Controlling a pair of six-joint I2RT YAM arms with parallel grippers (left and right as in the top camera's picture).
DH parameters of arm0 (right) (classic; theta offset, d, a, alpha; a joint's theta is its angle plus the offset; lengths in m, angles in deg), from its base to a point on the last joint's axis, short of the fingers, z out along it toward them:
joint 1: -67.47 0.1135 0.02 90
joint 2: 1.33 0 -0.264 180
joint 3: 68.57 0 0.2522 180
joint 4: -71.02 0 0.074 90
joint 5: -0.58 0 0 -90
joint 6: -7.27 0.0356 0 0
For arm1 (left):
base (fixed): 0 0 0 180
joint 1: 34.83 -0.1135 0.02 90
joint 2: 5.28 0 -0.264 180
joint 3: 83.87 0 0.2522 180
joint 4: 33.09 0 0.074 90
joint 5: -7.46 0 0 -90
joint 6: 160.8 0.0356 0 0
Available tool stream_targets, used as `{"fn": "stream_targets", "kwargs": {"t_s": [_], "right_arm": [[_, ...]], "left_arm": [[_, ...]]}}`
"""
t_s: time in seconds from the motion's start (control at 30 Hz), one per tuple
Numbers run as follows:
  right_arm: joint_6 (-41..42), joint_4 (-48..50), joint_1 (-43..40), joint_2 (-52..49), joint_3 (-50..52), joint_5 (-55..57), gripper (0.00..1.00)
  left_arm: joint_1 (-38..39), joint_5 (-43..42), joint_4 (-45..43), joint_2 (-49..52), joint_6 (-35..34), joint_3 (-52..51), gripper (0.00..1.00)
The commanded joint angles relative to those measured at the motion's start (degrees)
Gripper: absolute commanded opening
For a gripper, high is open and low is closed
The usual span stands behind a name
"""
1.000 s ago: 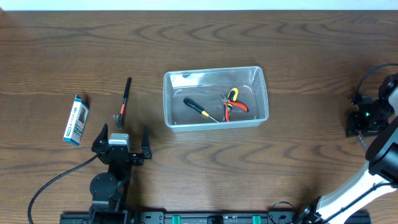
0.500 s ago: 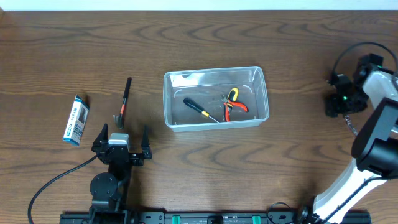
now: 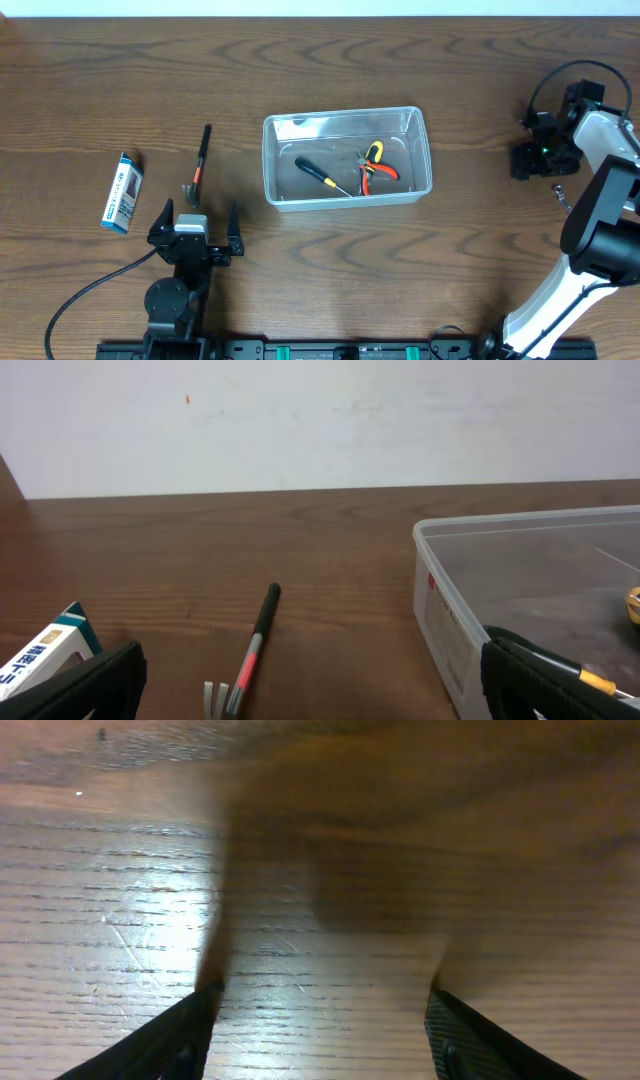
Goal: Pack container
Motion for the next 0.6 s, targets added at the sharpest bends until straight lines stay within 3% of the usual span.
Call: {"fn": "stream_targets", "kwargs": {"t_s": [0.0, 0.1, 0.23, 0.4, 0.57], "right_arm": [[3.1, 0.0, -1.9, -6.4, 3.2, 10.3, 0.76], [9.5, 0.1, -4.0, -6.3, 3.0, 11.0, 0.82], [20.6, 0.0, -7.0, -6.3, 2.1, 9.2, 0.79], [21.2, -2.4, -9.0, -6.3, -1.2, 7.4, 0.77], [22.5, -7.0, -9.2, -6.3, -8.3, 7.6, 0.89]], "left_arm": [[-0.3, 0.5, 2.2, -0.3, -0.1, -1.0, 0.98], [-0.3, 0.5, 2.2, -0.3, -0.1, -1.0, 0.98], [-0.3, 0.5, 2.2, -0.3, -0.1, -1.0, 0.98], [-0.3, 0.5, 2.2, -0.3, -0.1, -1.0, 0.98], [-0.3, 0.5, 2.2, -0.3, -0.1, -1.0, 0.98]]}}
